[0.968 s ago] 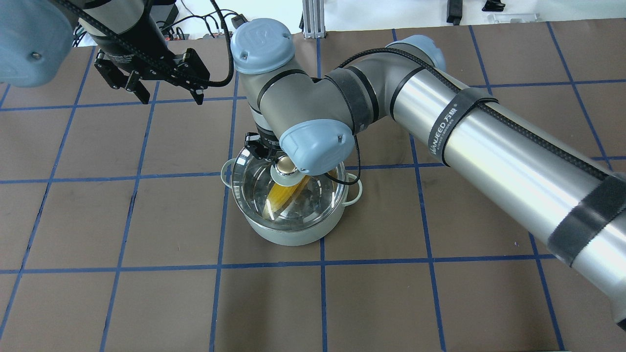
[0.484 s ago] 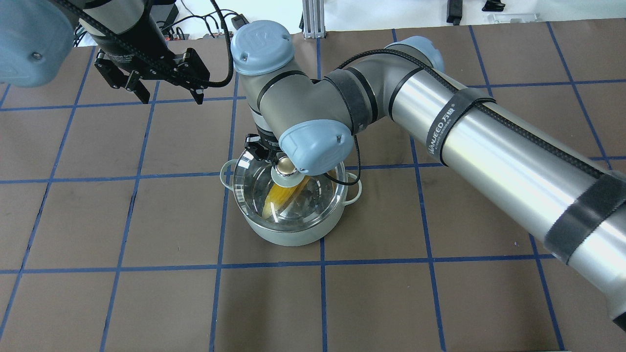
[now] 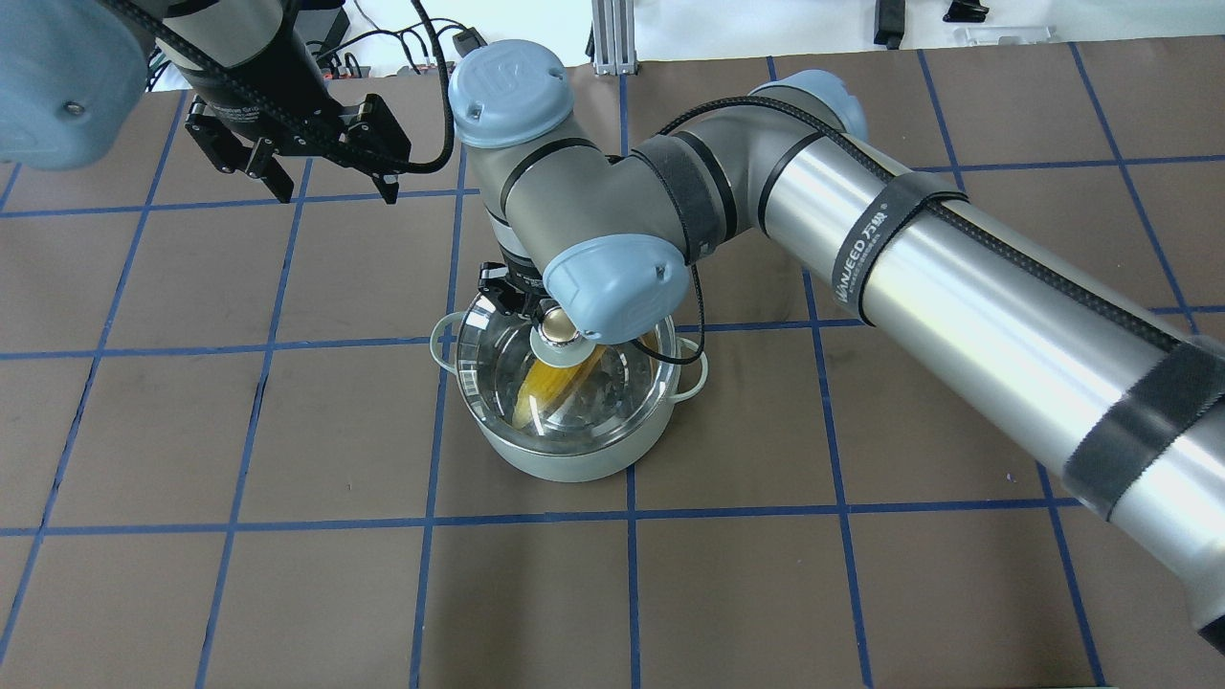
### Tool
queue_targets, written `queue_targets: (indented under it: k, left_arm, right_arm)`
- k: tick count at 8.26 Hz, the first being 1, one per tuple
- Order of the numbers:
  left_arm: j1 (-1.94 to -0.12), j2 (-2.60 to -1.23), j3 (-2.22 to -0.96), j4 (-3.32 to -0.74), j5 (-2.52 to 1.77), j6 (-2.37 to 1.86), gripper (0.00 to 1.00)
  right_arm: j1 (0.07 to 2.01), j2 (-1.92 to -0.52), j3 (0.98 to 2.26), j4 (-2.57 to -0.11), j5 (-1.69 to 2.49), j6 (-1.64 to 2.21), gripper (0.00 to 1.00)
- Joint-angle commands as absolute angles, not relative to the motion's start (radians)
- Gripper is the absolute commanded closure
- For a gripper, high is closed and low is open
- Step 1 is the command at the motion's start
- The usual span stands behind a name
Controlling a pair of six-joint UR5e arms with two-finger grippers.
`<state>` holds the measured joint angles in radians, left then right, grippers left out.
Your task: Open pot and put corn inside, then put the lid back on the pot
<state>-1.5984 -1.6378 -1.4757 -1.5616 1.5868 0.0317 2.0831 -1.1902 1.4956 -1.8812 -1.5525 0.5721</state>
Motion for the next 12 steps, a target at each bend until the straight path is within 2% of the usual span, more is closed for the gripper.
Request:
queue_targets:
  k: [1, 4, 7, 9, 10, 11, 12]
  left_arm:
    - [-1.598, -1.638, -1.476, -1.562, 1.586, 0.029, 0.0]
    - [-1.6, -1.637, -1.476, -1.562, 1.586, 0.031, 0.0]
    - [-1.6, -1.634, -1.476, -1.563, 1.586, 0.031, 0.0]
    - [-1.6, -1.634, -1.477, -1.565, 1.588, 0.031, 0.0]
    - [-1.6, -1.634, -1.477, -1.565, 1.588, 0.031, 0.0]
    - [-1.6, -1.634, -1.488, -1.562, 1.589, 0.031, 0.0]
    - [-1.6, -1.631, -1.496, -1.562, 1.589, 0.031, 0.0]
  right_arm:
    - [2.083, -1.192, 1.496, -1.879, -1.548, 0.574, 0.63]
    - [2.083, -1.193, 1.496, -1.882, -1.548, 0.572, 0.59]
    - [2.083, -1.19, 1.496, -1.885, -1.552, 0.563, 0.31]
    - [2.073, -1.203, 1.496, -1.89, -1.555, 0.554, 0.25]
    - [2.063, -1.239, 1.494, -1.89, -1.566, 0.551, 0.17]
    - [2.037, -1.287, 1.496, -1.885, -1.569, 0.522, 0.0]
    - [1.99, -1.337, 1.496, -1.867, -1.566, 0.506, 0.0]
